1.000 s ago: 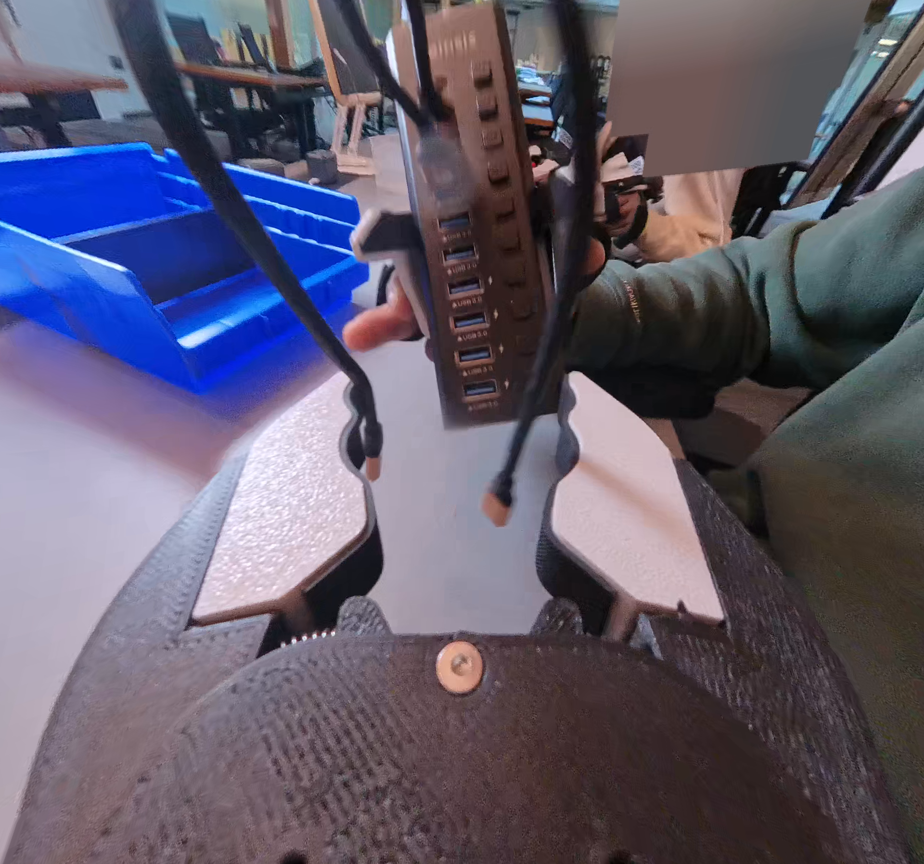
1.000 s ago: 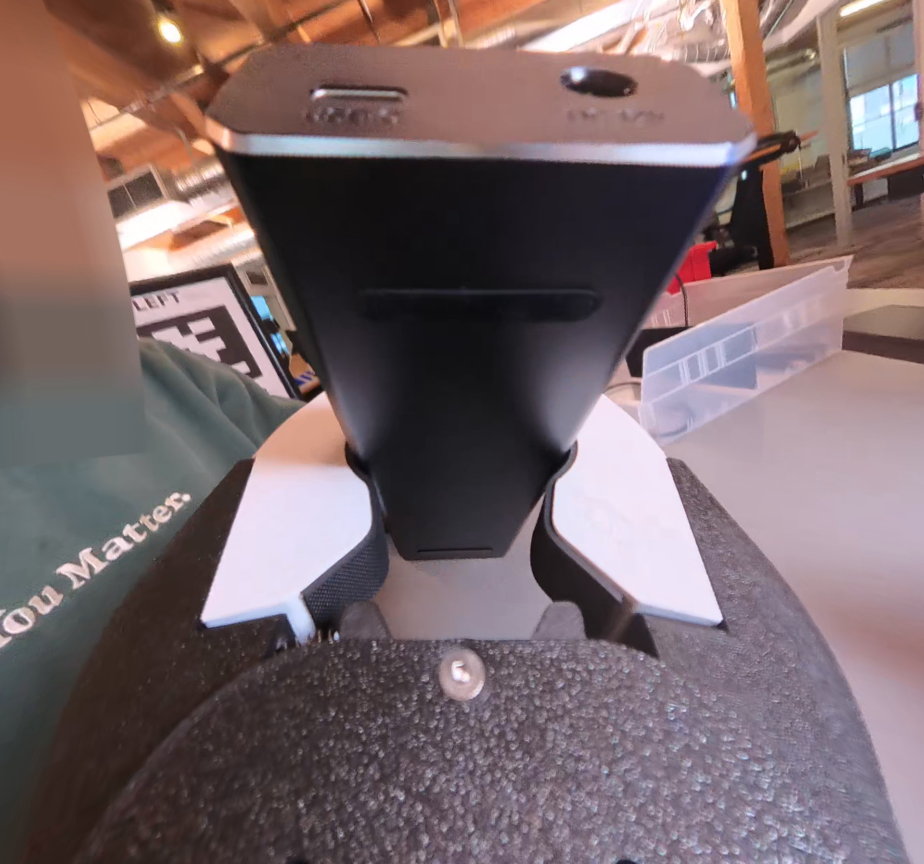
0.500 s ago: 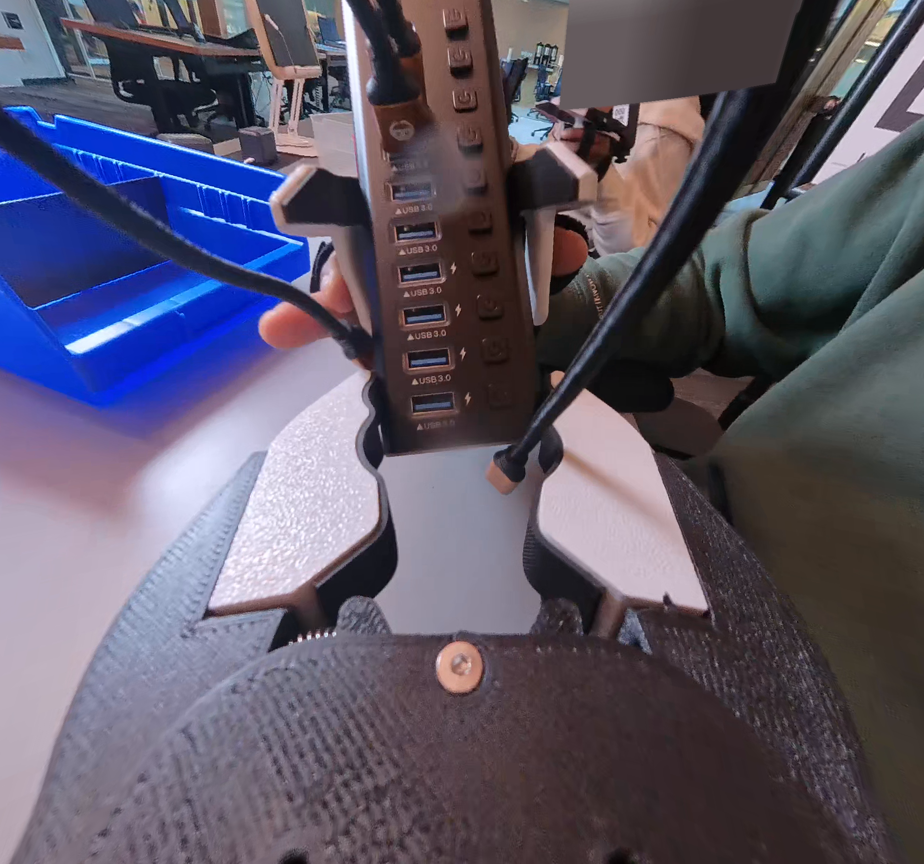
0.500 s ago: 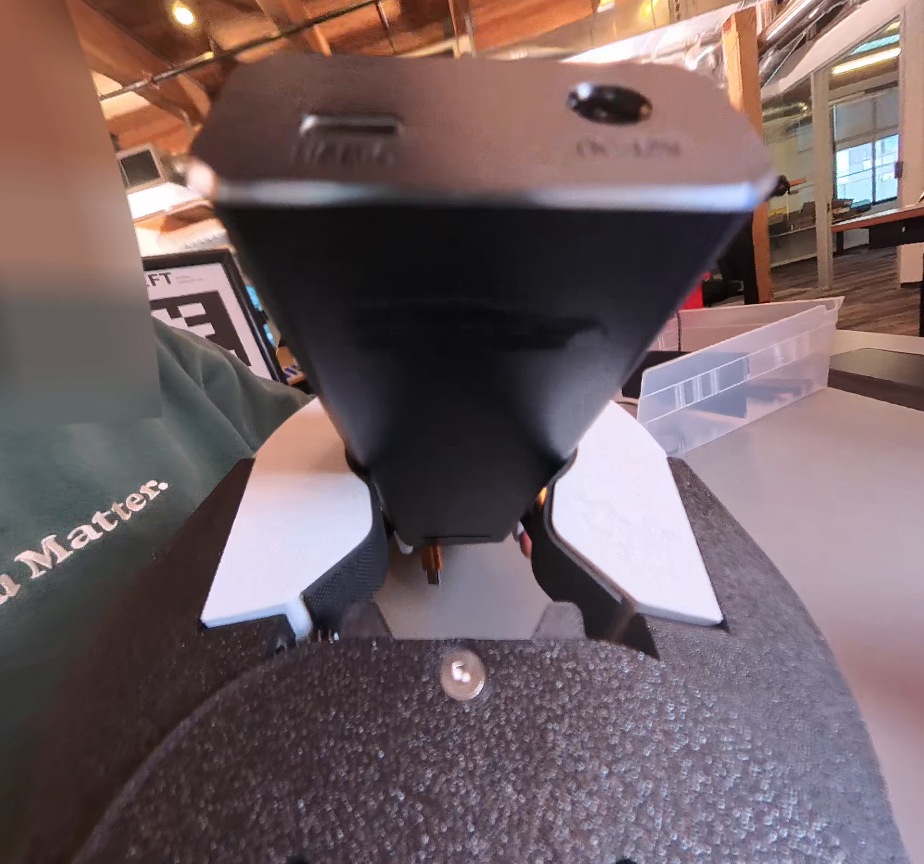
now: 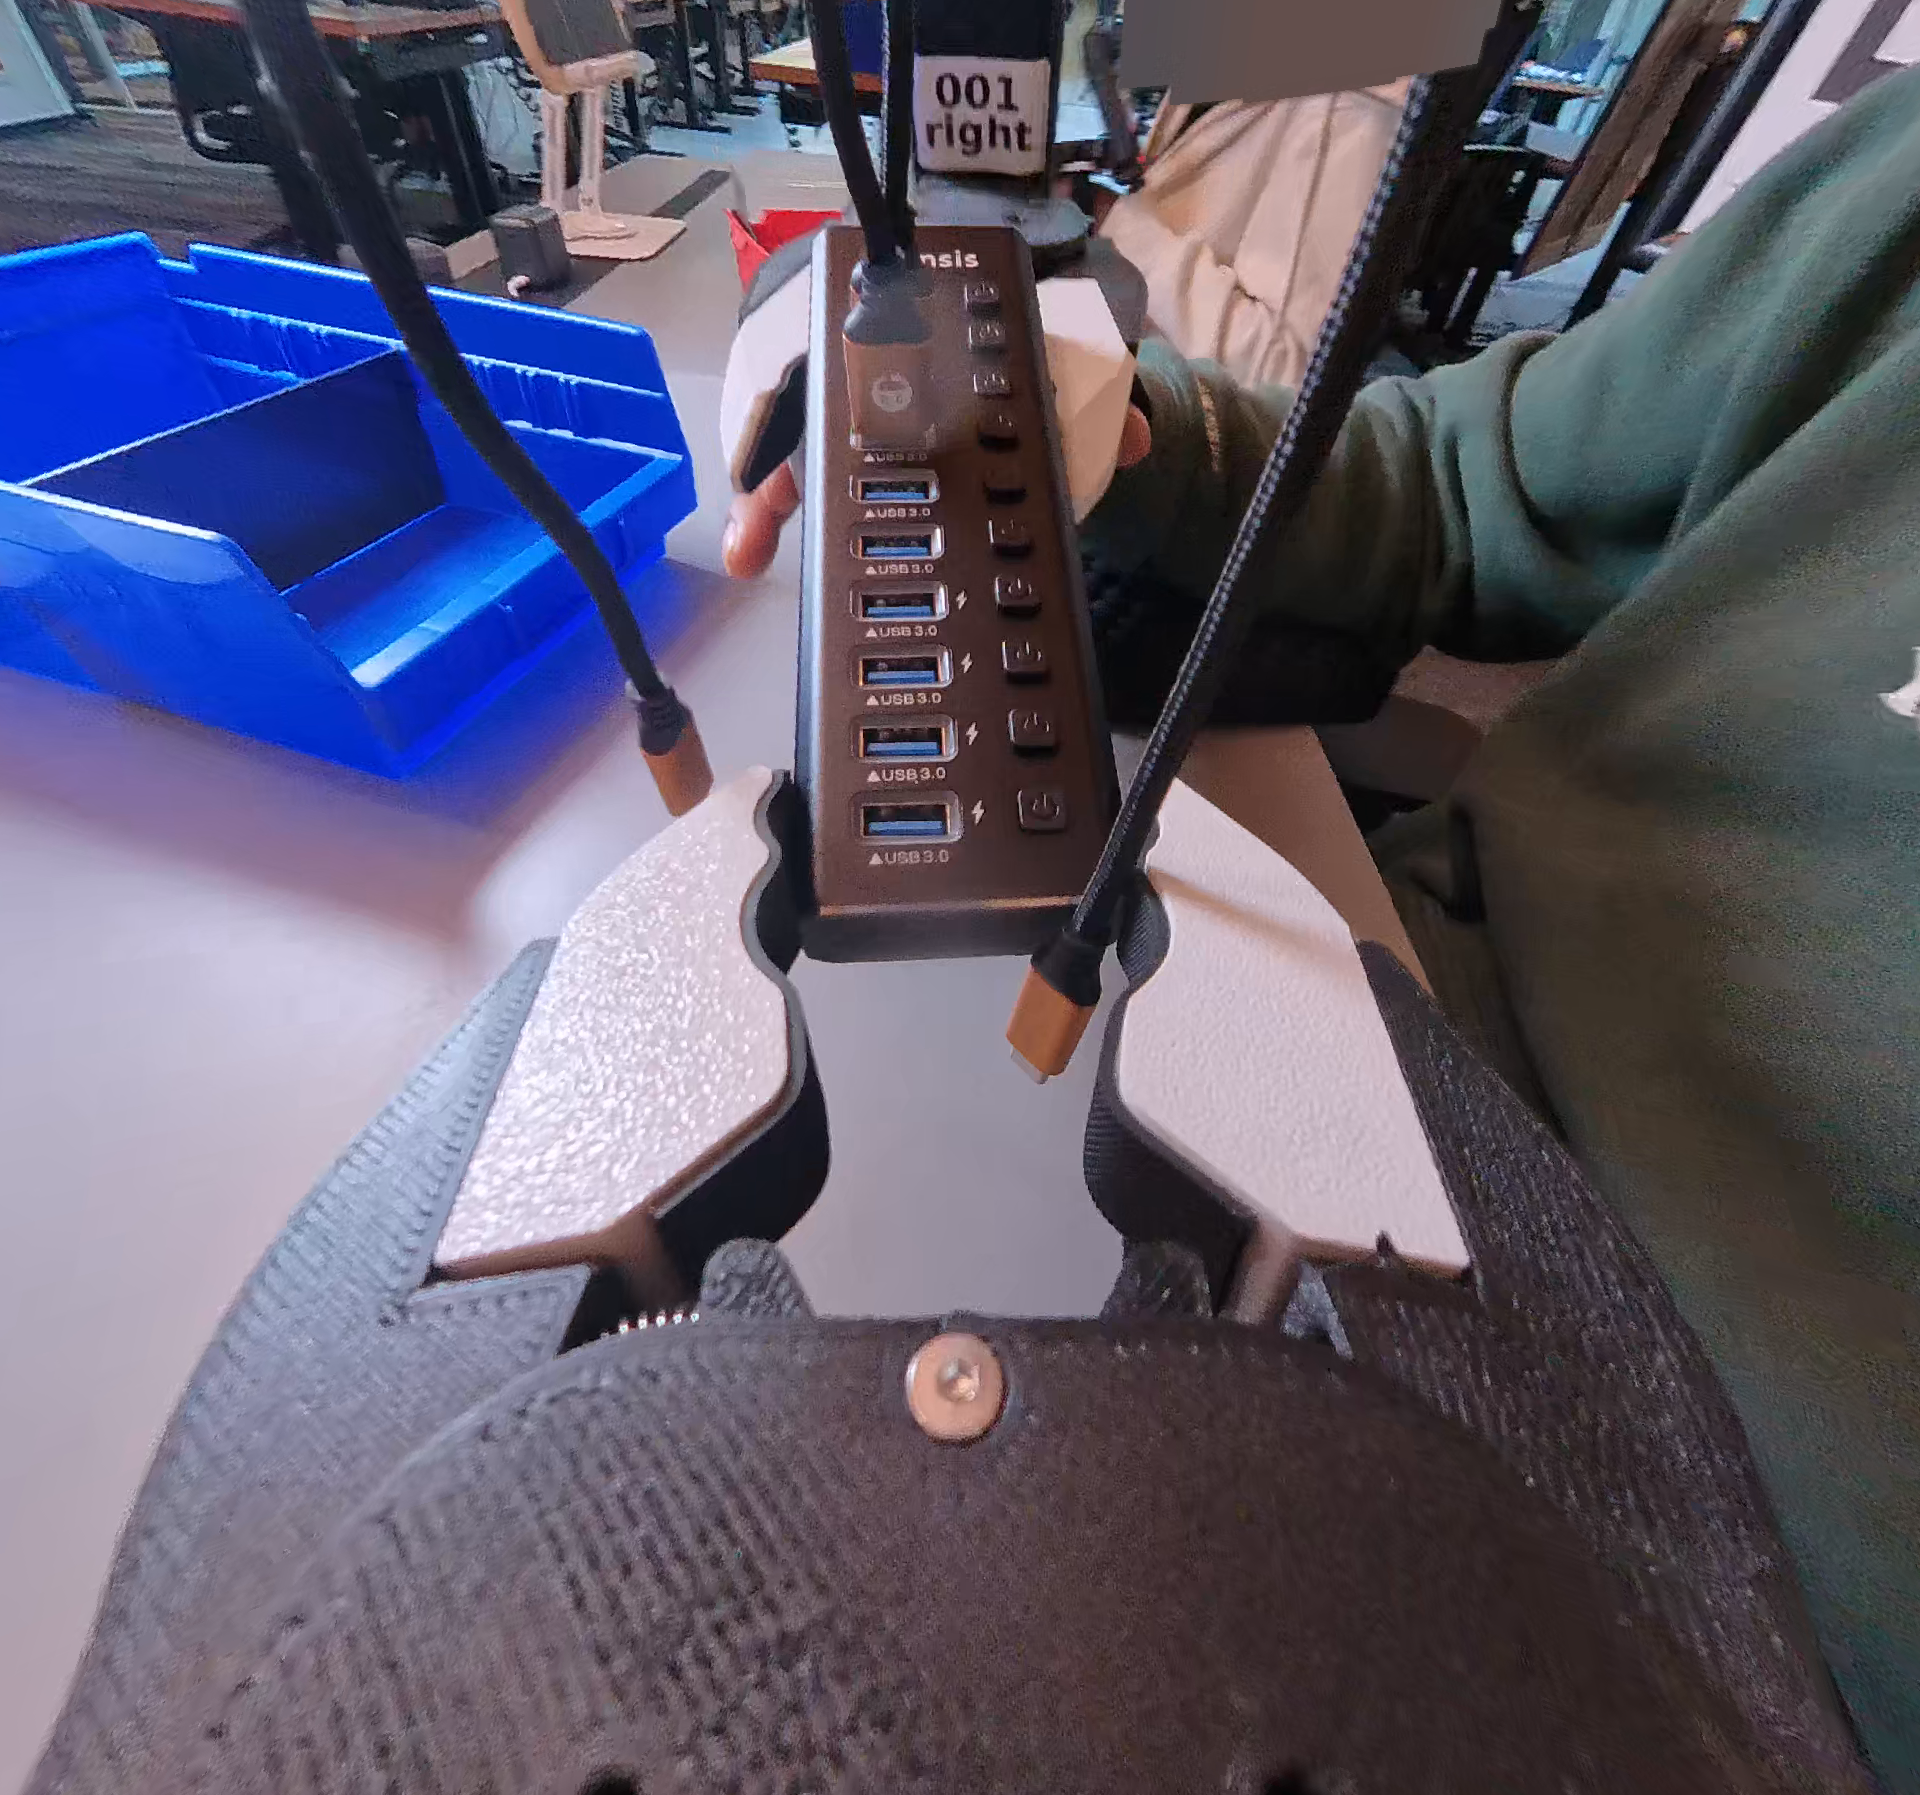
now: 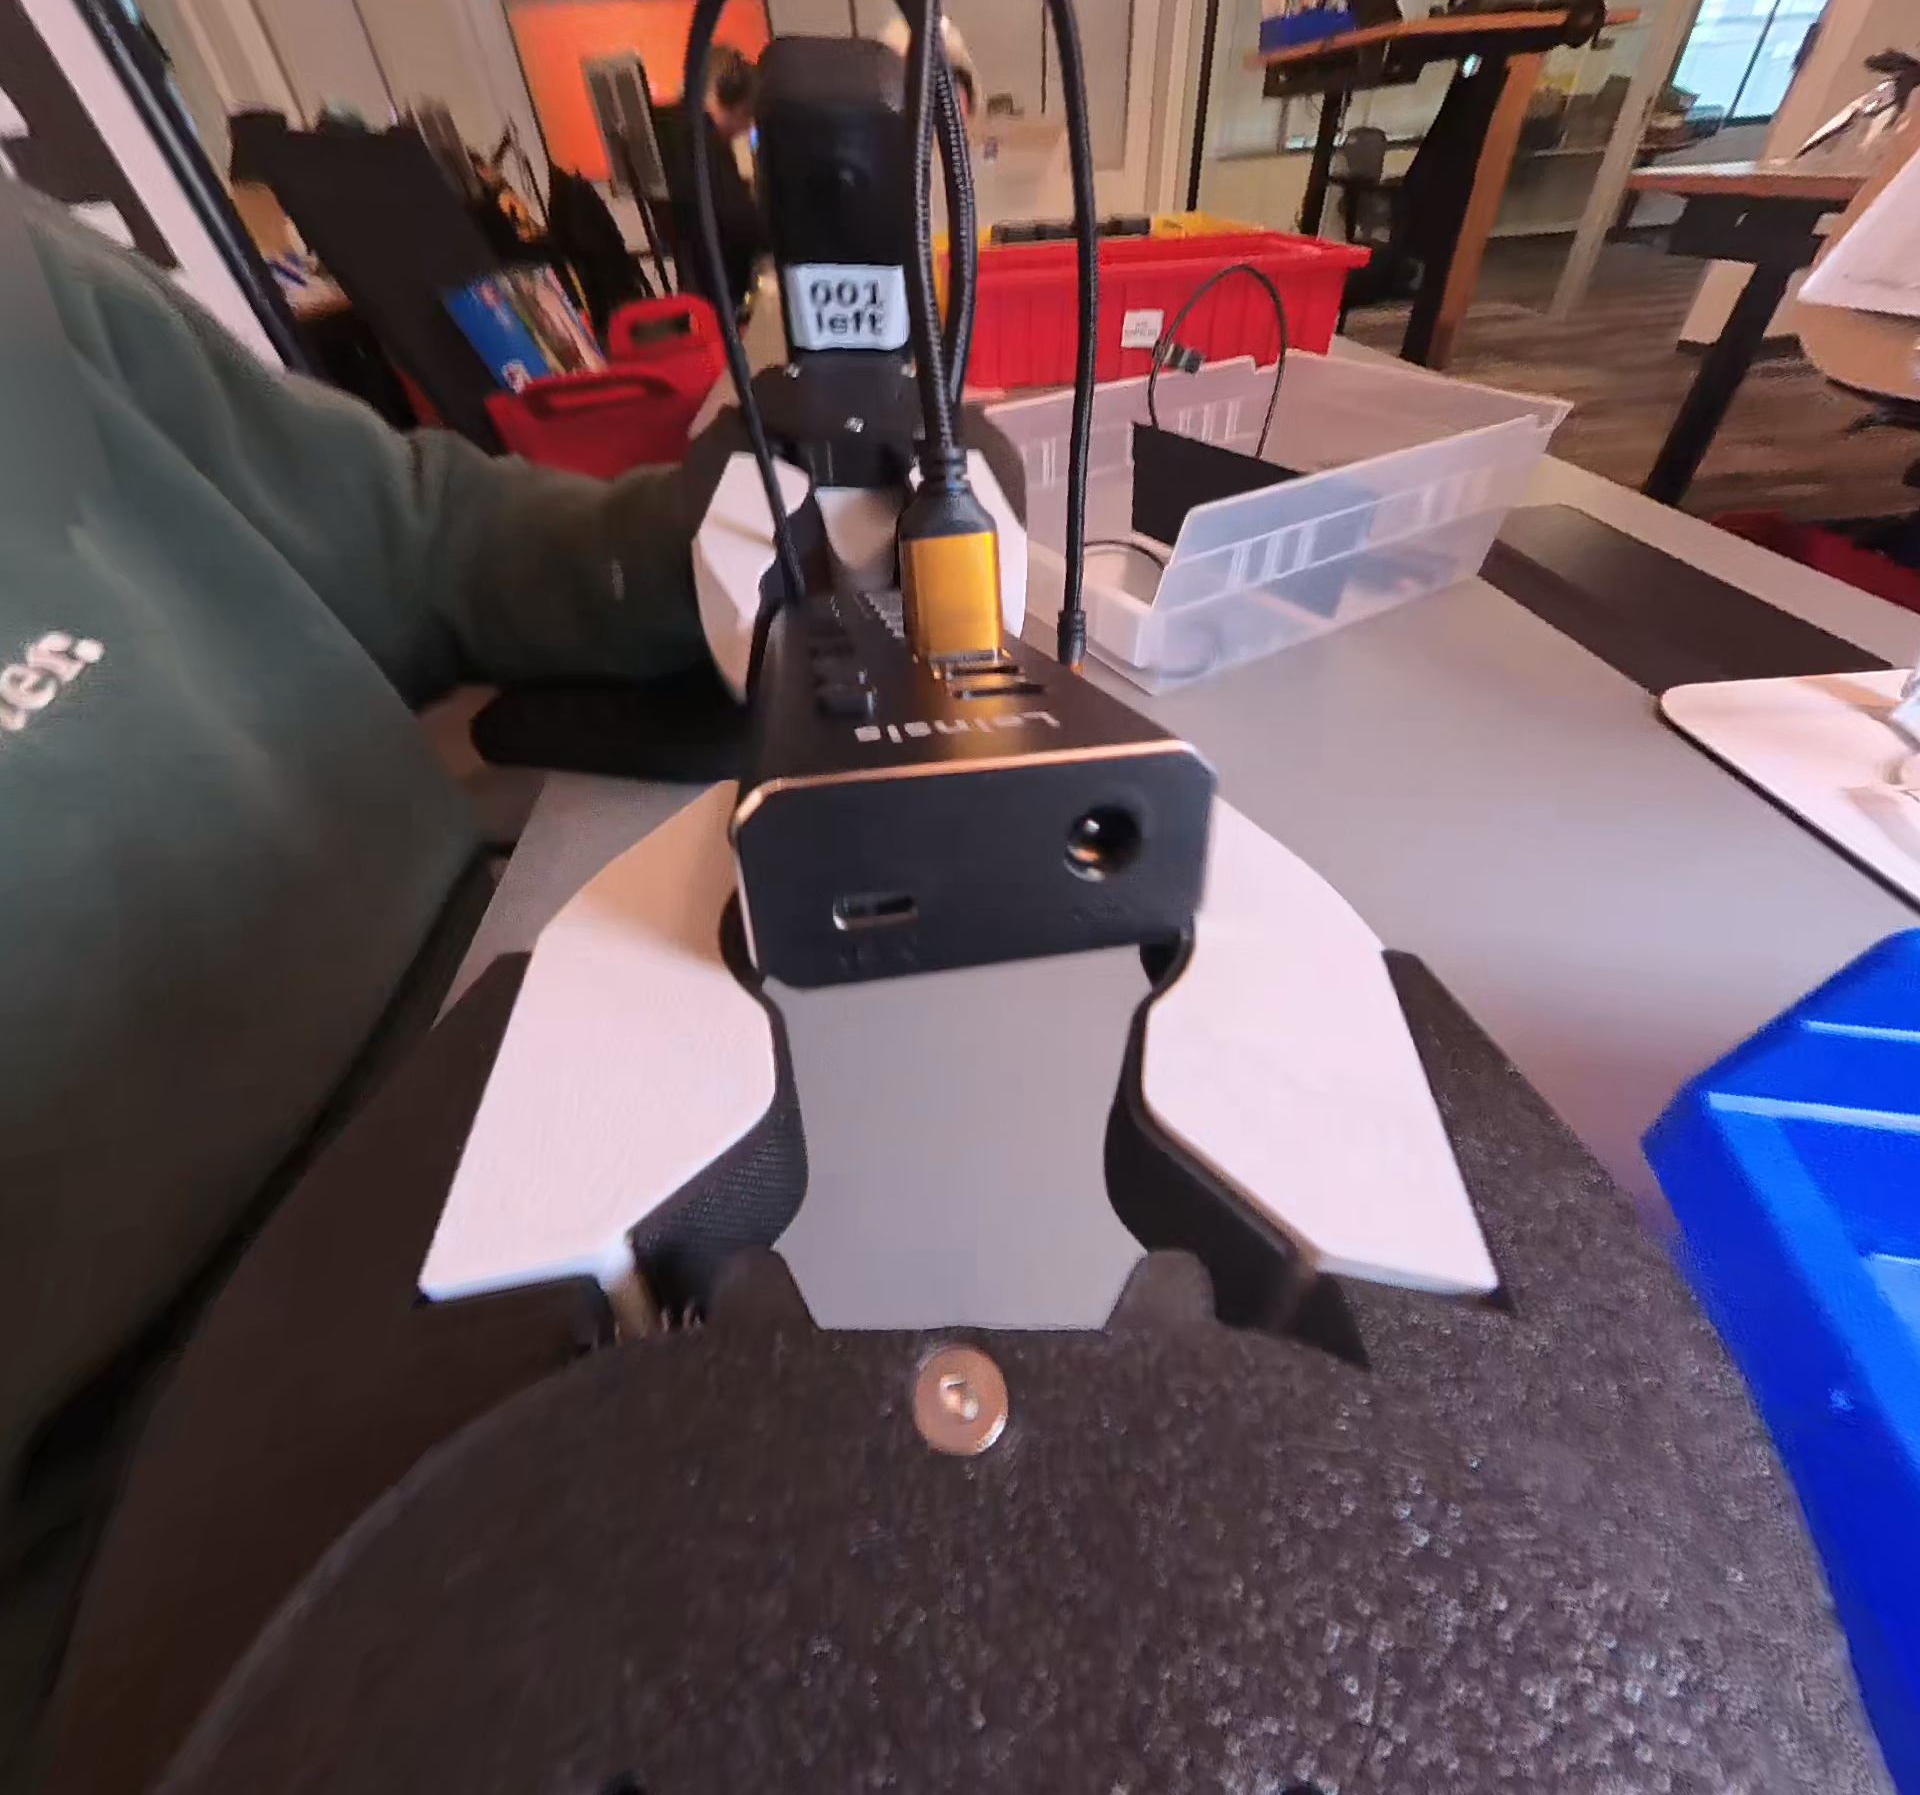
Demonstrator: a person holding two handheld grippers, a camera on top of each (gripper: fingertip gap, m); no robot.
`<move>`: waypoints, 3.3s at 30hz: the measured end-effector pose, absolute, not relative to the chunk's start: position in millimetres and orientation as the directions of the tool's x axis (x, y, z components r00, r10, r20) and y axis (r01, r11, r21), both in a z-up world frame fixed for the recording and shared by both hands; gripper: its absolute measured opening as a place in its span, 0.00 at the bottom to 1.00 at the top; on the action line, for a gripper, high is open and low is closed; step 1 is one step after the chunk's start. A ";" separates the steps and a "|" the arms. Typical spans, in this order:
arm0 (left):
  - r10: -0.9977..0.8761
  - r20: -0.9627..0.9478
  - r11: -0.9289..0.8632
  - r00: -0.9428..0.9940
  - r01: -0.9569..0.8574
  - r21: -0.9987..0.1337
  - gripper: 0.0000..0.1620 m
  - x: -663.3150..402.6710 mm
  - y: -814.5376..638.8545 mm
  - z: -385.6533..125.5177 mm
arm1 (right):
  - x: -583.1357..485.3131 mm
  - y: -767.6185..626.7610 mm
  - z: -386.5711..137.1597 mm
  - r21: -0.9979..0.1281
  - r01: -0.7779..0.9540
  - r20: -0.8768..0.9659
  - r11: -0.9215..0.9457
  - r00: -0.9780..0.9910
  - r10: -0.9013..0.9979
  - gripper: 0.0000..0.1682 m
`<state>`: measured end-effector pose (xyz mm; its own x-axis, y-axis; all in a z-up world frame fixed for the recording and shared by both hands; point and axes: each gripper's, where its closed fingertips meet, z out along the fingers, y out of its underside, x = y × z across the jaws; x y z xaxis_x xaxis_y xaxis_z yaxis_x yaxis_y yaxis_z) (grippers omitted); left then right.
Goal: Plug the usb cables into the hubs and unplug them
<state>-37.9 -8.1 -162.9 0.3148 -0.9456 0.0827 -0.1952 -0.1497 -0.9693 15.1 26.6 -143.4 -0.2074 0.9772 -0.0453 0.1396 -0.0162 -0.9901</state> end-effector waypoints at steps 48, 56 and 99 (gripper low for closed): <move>-0.799 0.078 0.030 0.596 0.170 -0.985 0.36 -96.6 18.2 -75.6 | 44.5 102.2 -132.7 -0.697 0.675 0.289 0.242 -0.045 0.956 0.35; -0.806 0.100 -0.109 0.584 0.019 -0.994 0.35 -77.3 28.5 -143.7 | 99.4 310.3 -95.8 -0.362 0.928 0.487 0.092 0.104 0.867 0.35; -0.217 -0.134 -0.113 0.967 -0.161 -0.980 0.11 -326.4 69.6 -67.7 | 94.9 122.8 -149.4 -0.972 0.205 -0.004 -0.113 0.467 0.885 0.00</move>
